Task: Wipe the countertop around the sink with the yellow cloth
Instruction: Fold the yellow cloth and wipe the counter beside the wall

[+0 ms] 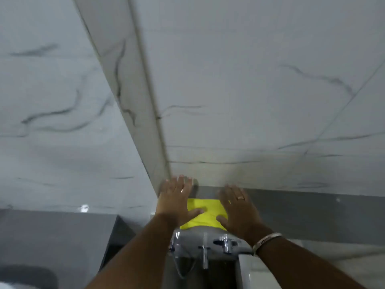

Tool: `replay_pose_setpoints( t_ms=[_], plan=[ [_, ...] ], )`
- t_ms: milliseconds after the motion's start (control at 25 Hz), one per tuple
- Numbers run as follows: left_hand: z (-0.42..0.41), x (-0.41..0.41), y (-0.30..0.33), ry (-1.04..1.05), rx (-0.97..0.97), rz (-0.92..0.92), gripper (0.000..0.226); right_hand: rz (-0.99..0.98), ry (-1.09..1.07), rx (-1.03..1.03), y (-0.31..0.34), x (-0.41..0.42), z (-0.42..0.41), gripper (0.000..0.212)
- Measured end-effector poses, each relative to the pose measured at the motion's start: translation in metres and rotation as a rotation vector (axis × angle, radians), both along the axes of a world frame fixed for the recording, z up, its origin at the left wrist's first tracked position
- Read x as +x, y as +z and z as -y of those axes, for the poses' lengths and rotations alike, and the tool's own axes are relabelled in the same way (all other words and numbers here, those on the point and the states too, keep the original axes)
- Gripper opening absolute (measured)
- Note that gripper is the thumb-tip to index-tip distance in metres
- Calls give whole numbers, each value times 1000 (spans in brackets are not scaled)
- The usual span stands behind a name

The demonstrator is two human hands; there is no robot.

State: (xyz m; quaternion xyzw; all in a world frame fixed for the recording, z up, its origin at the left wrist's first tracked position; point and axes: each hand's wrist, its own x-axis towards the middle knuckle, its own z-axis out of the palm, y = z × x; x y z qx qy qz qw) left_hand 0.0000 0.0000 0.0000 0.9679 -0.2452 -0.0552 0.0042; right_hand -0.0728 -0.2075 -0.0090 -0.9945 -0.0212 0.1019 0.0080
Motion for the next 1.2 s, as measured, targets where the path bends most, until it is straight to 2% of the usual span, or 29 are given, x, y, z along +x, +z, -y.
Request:
replay_pose_setpoints(
  t_ms=[80,160,240,280,400,520,680,800,1000,1080,1200],
  plan=[
    [7,12,-36,-36,18,-116,98,3,-59,73,-37,12,0,76],
    [13,30,-68,-87,33,-134,81,-44,-132,148,-60,27,0,76],
    [22,43,-90,-148,66,-181,62,-111,-130,178,-76,45,3,77],
    [24,46,-95,-175,70,-161,60,-87,-103,174,-76,53,5,74],
    [22,36,-98,-190,106,-102,71,-127,-106,153,-70,58,5,64],
    [19,14,-84,-170,88,-134,53,-203,-91,97,-60,53,-2,58],
    [0,-13,-50,-11,-113,-326,30,-352,76,125,-40,51,-13,48],
    [-42,-42,-28,71,-201,-395,25,-404,233,202,-25,44,-33,46],
    [-159,-80,-6,219,-252,-313,30,-444,478,330,6,38,-127,32],
    [-220,-103,12,301,-358,-238,30,-430,592,377,25,37,-188,28],
    [-287,-112,40,399,-512,-86,25,-377,637,460,49,49,-256,25]
  ],
)
